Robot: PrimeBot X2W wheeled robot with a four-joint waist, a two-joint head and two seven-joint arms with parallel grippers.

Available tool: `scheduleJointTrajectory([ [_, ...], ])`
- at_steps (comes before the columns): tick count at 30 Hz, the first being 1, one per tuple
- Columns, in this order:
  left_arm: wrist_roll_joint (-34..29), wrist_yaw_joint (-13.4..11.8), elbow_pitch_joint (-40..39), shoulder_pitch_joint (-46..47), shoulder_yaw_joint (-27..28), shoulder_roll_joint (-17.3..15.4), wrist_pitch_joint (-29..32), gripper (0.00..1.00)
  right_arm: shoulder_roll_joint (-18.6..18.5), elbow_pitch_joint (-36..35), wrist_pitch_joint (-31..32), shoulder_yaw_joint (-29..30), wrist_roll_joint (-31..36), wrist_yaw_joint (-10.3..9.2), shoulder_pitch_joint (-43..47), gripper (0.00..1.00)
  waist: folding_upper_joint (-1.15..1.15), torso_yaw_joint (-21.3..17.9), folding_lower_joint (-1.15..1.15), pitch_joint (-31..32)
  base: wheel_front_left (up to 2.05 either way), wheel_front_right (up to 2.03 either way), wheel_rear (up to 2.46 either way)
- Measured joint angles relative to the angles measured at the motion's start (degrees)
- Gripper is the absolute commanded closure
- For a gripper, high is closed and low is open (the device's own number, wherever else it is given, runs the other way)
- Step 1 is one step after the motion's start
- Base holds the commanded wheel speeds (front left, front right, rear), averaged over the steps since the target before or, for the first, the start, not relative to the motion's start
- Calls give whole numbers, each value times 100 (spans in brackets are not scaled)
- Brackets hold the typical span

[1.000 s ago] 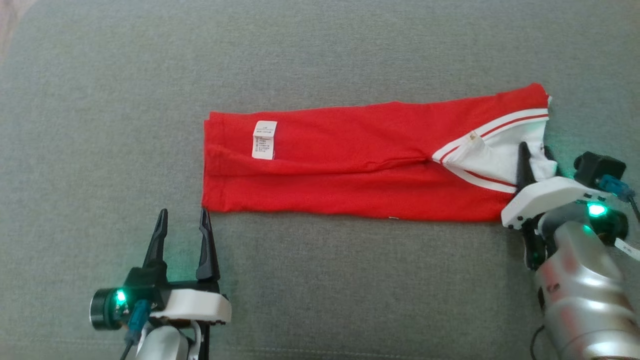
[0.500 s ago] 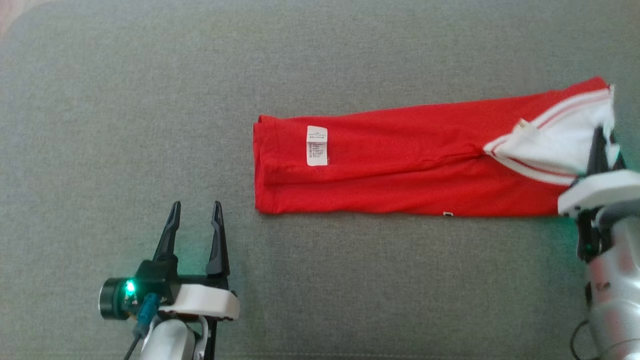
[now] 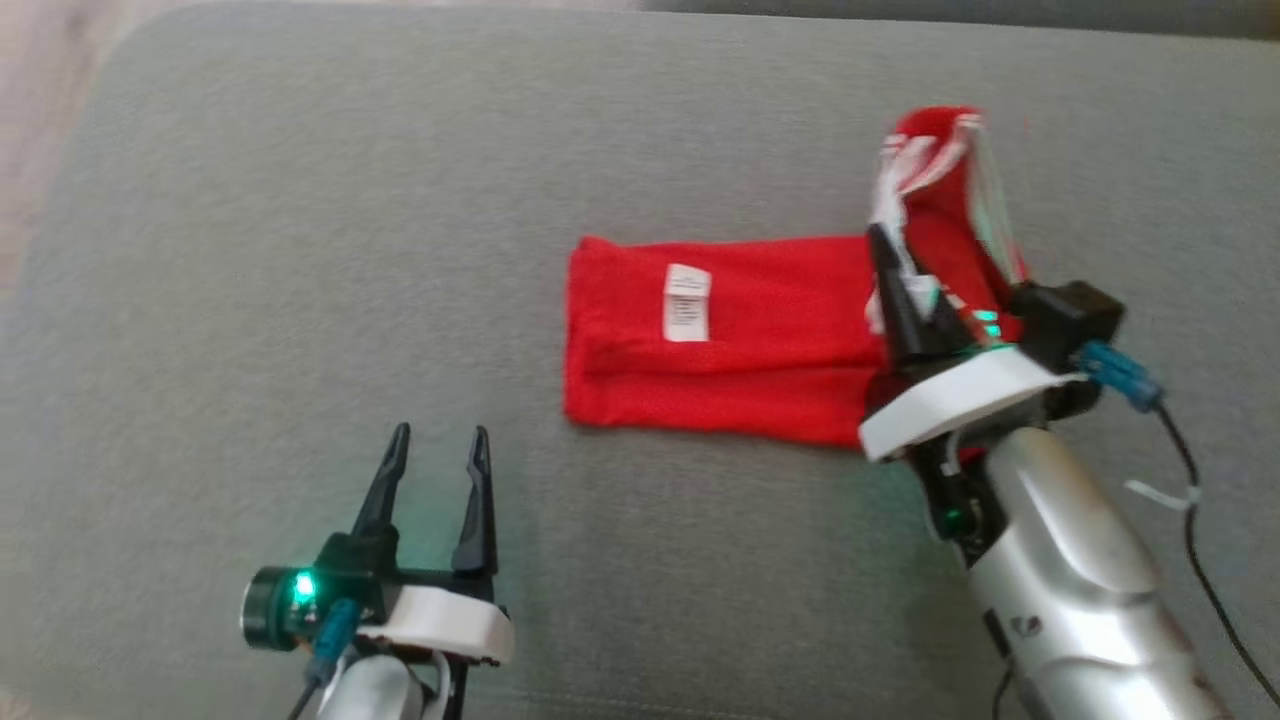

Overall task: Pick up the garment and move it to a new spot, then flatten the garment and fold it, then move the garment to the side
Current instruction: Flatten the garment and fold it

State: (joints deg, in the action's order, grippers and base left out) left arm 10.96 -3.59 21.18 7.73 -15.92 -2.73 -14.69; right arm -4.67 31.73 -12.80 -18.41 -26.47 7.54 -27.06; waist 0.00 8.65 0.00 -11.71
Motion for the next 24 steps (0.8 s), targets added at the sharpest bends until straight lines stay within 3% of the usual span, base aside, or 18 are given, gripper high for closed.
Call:
scheduleJointTrajectory([
  [7, 35, -16, 26, -12, -270, 0, 0, 0, 24, 176, 172, -489, -186, 0, -80, 100, 0, 685, 0, -10, 0, 0, 0],
  [15, 177, -97, 24, -137, -454, -1, 0, 0, 38, 760, 163, -582, -193, 0, -467, 98, 0, 1486, 0, -99, 0, 0, 0],
  [16, 177, -104, 22, -136, -458, -1, 0, 0, 38, 835, 155, -583, -198, 0, -508, 39, 0, 1553, 0, -113, 0, 0, 0],
  [17, 177, -125, 22, -136, -461, -1, 0, 0, 38, 870, 145, -586, -259, 0, -529, 0, 0, 1603, 0, -128, 0, 0, 0],
  [24, 232, -193, 20, -116, -401, -1, 0, 0, 63, 854, -113, -524, -261, 0, -540, 0, 0, 1371, 0, -128, 0, 0, 0],
])
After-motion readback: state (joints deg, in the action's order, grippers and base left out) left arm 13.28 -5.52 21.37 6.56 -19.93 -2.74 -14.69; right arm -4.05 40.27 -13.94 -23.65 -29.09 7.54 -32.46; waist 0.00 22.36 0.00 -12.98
